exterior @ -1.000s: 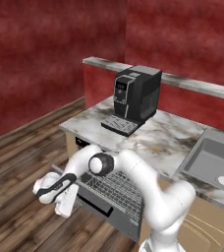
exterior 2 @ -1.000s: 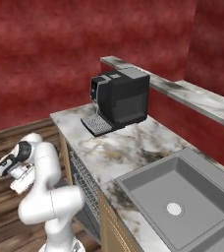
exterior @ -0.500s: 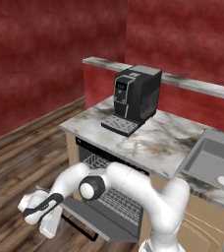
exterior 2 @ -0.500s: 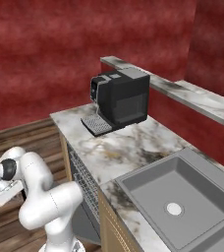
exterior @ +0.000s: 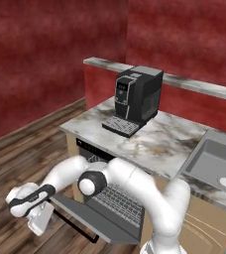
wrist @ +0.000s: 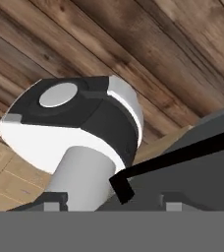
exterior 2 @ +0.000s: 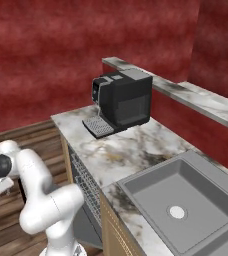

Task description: Open the dishwasher door and pull out the top rack.

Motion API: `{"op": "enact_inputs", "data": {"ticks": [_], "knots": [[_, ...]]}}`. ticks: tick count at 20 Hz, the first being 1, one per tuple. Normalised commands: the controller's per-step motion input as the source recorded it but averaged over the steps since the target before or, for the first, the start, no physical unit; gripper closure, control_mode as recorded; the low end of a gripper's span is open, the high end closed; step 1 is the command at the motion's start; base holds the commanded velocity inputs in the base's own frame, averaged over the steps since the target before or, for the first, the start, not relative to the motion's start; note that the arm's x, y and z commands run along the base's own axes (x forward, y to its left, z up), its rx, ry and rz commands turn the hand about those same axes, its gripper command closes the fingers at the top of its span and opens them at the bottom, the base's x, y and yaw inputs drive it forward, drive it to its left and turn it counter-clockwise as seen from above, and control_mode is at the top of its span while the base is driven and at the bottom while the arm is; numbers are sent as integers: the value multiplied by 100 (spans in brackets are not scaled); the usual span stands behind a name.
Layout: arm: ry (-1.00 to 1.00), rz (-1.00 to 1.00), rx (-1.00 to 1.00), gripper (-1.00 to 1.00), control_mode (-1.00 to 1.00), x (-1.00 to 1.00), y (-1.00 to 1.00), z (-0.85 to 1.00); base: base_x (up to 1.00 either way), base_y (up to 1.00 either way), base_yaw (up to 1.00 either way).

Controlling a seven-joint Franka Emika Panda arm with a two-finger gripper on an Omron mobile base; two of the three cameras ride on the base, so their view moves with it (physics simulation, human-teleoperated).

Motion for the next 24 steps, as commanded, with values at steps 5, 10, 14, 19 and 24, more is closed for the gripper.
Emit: {"op": "enact_inputs", "data": {"ticks": [5, 10, 14, 19, 24], "knots": [[0, -1, 27, -100, -100, -68, -78, 100, 0, 0, 0], [4, -4, 31, -100, -100, -10, -100, 100, 0, 0, 0], [7, 0, 33, -100, -100, 0, -100, 100, 0, 0, 0], [4, 0, 26, -100, -100, 0, -100, 99, 0, 0, 0], [7, 0, 15, -100, -100, 3, -89, 58, 0, 0, 0]]}}
